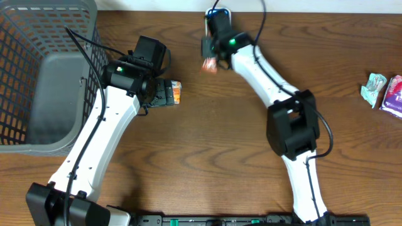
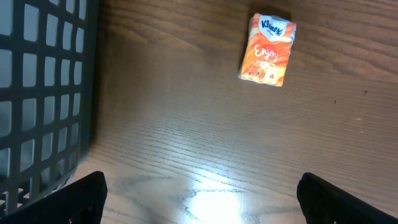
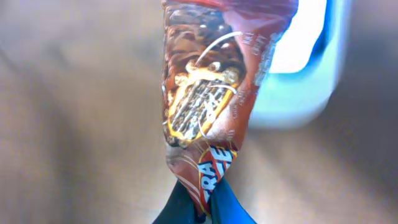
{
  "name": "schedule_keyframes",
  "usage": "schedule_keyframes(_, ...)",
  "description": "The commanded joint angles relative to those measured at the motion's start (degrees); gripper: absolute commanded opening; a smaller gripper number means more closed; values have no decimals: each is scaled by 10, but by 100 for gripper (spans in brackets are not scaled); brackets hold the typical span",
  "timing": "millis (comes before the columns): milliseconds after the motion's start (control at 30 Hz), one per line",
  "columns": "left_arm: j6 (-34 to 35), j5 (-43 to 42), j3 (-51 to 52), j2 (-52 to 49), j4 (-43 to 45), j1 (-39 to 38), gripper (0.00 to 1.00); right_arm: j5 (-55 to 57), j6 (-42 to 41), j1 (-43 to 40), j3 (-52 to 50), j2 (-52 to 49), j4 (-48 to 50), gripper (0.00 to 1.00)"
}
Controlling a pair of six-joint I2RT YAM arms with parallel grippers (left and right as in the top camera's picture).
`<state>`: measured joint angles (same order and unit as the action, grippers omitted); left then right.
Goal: Scan the item barcode
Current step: 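Hold the red TOP bar up to the white scanner, then place the red TOP bar at the right edge of the table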
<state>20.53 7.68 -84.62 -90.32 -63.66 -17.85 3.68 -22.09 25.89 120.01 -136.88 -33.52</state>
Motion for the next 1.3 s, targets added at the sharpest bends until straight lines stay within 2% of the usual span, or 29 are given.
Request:
schedule_keyframes(0,-4,5,0,-3,-2,2,98,8,101,-7,15,7,57,1)
schedule_keyframes(267,-4,5,0,-3,-2,2,98,139,119,-19,10,6,186,1)
schedule_keyframes(400,-4,5,0,-3,-2,2,98,142,119,-34,10,-12,222,1)
schedule_keyframes(700,-4,5,0,-3,-2,2,98,124,118,-60,11,-19,216,1)
schedule_keyframes(833,-4,5,0,-3,-2,2,98,159,107,-84,11,7,173,1)
schedule_keyframes(1033,-4,5,0,-3,-2,2,98,293,99,-167,11,64,45,1)
schedule_keyframes(1200,-4,5,0,-3,-2,2,98,308,225,-264,10,66,-71,2)
schedule_keyframes(1267,-4,5,0,-3,-2,2,98,307,265,-302,9,64,-107,17)
